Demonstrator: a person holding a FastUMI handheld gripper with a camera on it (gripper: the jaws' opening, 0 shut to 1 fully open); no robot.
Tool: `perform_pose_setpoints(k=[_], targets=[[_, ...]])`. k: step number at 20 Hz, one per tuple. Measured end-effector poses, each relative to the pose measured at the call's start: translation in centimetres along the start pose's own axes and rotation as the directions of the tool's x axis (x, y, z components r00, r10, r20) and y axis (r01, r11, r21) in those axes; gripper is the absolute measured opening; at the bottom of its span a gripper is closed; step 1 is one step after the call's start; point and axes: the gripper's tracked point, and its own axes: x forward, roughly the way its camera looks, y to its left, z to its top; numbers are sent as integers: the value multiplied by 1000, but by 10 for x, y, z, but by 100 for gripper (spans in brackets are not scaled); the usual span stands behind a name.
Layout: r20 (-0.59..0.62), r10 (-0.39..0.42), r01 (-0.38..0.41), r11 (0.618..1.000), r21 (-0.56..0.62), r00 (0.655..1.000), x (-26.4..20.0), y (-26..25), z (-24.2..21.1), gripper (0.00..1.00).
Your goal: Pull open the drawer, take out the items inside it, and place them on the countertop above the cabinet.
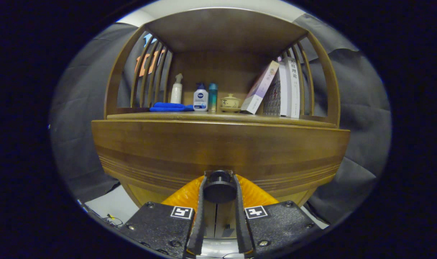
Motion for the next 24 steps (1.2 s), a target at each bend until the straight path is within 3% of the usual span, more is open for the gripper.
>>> perform_pose_setpoints(k=[16, 24], targets=[[33, 33, -34, 999, 25, 999, -110, -1, -32, 39], [28, 92, -93, 996, 16, 995, -154, 1, -45, 39]])
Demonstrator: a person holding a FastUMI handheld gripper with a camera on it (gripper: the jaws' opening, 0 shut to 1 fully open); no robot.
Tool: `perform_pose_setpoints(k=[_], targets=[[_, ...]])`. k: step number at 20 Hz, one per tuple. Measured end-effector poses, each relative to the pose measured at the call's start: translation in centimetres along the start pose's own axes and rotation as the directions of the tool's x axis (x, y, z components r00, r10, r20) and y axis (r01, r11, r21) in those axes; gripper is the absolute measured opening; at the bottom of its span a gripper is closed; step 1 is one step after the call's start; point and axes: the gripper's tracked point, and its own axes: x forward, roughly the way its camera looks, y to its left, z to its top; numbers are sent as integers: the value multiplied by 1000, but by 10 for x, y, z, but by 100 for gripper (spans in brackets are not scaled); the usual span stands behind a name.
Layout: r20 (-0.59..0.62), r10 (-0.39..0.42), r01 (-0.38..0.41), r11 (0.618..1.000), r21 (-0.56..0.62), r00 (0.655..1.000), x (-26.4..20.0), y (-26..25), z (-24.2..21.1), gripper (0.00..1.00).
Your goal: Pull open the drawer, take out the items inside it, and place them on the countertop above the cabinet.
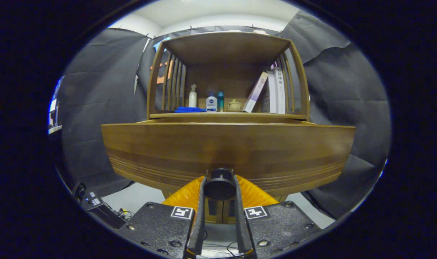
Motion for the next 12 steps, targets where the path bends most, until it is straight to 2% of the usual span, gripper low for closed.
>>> perform_pose_setpoints(k=[4, 12], targets=[[-8, 23, -23, 1000, -16, 1000, -18, 2, -6, 39], [-11, 37, -38, 998, -49, 999, -12, 0, -4, 39]])
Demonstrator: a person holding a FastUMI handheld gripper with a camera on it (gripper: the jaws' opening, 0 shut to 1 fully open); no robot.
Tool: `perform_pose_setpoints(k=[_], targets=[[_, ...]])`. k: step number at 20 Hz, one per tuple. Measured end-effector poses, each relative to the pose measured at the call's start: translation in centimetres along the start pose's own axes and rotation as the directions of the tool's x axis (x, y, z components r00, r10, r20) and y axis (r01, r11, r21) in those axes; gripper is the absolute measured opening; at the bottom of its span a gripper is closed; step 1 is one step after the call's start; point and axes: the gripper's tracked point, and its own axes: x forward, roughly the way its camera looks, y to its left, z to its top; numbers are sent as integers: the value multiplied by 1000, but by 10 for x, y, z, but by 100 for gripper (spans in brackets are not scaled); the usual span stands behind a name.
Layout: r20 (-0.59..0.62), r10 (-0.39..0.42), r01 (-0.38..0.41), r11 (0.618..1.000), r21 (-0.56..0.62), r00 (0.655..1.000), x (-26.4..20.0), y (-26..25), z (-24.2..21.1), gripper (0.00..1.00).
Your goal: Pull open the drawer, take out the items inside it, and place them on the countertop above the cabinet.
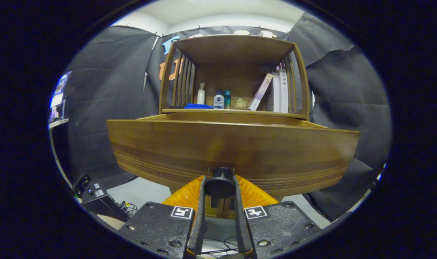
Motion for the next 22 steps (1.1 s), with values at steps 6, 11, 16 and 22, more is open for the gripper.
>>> perform_pose_setpoints(k=[6, 11, 16, 22], targets=[[-10, -19, 19, 1000, -5, 1000, -4, 2, 0, 45], [-8, 74, -74, 997, -3, 997, -41, 28, 31, 74], [-36, 128, -124, 988, 87, 991, -46, 34, 87, 93], [-240, 145, -113, 984, 140, 960, -13, 20, 99, 100]])
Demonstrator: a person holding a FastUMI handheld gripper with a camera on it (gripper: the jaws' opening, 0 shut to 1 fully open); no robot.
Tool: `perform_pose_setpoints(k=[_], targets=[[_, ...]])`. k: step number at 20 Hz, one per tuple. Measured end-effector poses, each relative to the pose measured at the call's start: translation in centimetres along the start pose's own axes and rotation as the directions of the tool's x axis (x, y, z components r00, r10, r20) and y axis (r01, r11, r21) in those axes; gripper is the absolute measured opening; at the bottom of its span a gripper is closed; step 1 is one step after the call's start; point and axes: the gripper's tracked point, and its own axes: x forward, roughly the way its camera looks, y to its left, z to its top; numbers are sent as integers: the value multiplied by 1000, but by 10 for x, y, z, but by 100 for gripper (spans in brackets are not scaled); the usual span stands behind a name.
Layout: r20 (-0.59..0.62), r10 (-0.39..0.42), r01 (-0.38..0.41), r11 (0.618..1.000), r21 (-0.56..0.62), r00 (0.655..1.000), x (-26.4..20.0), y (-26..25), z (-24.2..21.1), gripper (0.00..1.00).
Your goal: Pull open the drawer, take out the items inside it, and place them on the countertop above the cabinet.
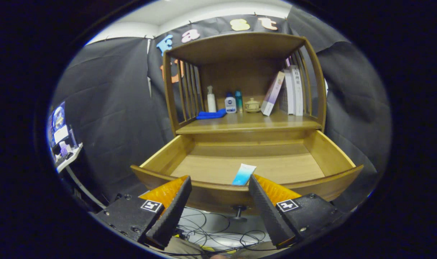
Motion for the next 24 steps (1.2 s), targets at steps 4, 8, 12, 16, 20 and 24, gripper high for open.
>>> perform_pose_setpoints(k=[4, 8, 12, 16, 20, 24], targets=[[-164, 21, -15, 999, 37, 986, 22, -8, 7, 100], [-310, 7, 18, 997, 78, 951, 46, -19, 17, 100], [-439, -53, 75, 997, 33, 897, 73, -31, 16, 100], [-553, -78, 95, 995, 2, 830, 101, -35, 7, 100], [-647, -102, 115, 993, -23, 756, 125, -39, -5, 99], [-702, -112, 130, 991, -28, 703, 141, -37, -17, 97]])
